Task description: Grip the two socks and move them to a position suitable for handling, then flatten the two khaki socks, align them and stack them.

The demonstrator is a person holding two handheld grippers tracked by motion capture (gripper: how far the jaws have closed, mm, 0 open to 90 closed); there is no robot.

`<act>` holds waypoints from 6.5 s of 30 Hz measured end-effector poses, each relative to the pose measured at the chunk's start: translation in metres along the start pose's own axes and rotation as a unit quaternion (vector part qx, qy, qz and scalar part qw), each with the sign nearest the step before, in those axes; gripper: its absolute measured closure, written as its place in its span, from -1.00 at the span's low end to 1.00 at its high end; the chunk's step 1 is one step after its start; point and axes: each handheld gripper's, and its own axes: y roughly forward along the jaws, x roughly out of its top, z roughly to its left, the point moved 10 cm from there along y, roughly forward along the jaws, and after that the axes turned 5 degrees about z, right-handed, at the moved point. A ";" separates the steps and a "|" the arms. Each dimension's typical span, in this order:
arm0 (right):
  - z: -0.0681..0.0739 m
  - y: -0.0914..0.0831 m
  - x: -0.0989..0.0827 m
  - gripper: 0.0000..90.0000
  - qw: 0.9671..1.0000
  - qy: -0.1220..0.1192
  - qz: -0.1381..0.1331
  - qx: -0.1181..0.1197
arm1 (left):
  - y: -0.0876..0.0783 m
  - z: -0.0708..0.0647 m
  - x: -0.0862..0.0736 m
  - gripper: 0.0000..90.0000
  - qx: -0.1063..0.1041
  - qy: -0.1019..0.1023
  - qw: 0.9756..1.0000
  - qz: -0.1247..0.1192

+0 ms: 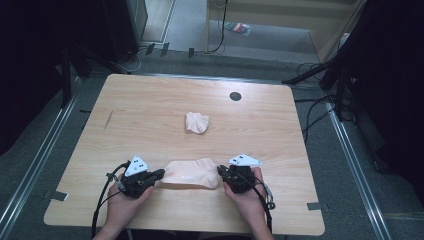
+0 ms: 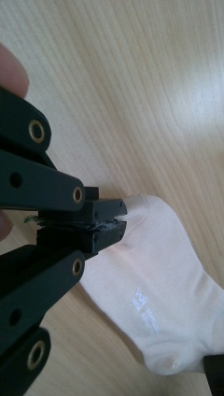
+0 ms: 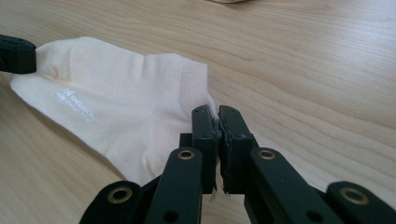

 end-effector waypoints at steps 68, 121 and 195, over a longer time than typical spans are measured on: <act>-0.049 0.134 0.135 0.93 0.995 0.090 -0.034 -0.039 | 0.002 0.067 0.024 -0.63 0.017 -0.093 0.987 -0.128; -0.035 0.072 0.099 1.00 1.000 0.024 -0.008 -0.009 | 0.058 0.087 0.069 0.62 0.163 0.091 0.981 -0.041; -0.003 -0.016 0.032 0.97 0.997 0.036 -0.055 0.028 | -0.026 0.018 0.032 1.00 0.000 -0.052 0.996 -0.069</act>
